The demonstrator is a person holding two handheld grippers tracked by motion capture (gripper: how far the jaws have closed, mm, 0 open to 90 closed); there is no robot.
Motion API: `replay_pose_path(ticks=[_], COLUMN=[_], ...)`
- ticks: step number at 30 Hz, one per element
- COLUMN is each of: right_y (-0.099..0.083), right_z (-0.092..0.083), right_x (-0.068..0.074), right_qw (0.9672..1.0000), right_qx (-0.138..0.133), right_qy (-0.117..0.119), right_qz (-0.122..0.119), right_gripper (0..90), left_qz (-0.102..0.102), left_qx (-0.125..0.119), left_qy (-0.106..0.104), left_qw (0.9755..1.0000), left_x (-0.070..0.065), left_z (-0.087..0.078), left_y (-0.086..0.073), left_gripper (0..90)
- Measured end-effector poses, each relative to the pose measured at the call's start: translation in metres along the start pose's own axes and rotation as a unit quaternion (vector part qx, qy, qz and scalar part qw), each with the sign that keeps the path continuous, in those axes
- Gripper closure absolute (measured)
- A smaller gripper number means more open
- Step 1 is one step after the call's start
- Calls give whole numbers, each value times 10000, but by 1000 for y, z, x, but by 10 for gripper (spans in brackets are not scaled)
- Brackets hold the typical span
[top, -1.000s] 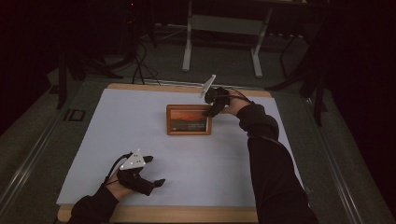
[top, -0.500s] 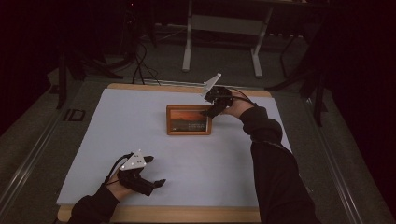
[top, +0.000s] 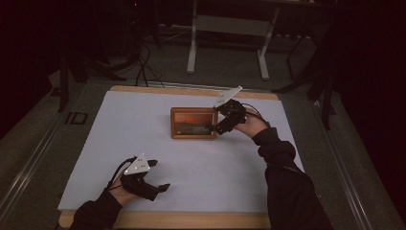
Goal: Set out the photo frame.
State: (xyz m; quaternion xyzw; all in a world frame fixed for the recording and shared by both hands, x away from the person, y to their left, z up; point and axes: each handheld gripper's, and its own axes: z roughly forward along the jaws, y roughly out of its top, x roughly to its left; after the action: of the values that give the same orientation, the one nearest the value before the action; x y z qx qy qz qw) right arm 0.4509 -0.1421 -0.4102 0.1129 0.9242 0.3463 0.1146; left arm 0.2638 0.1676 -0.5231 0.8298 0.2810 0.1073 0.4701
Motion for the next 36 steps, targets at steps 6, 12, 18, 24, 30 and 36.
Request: replay_pose_path(ticks=[6, 12, 18, 24, 30, 36], right_y=[-15, -33, -54, -73, -91, -110], right_z=[-5, -12, -14, -11, -6, 2], right_x=[14, 31, 53, 71, 86, 96], right_qw=[9996, 9981, 9961, 9948, 9916, 9915], right_qx=[-198, -506, -740, -826, -1062, -995], right_qy=[-83, -68, -51, -80, -15, 10], right_qz=[172, 332, 477, 591, 734, 836], right_gripper=[143, 144, 144, 144, 145, 145], left_qz=[-7, 4, 13, 30, 22, 36], left_qx=[-10, 3, -5, 2, -8, 7], left_qy=[2, -8, -5, -12, -17, -24], left_qw=[10000, 10000, 10000, 10000, 10000, 10000], left_x=[0, -1, -1, -2, -1, -2], left_z=[0, 0, 0, 0, 0, 0], left_y=[0, 0, 0, 0, 0, 0], left_gripper=[29, 30, 30, 29, 29, 29])
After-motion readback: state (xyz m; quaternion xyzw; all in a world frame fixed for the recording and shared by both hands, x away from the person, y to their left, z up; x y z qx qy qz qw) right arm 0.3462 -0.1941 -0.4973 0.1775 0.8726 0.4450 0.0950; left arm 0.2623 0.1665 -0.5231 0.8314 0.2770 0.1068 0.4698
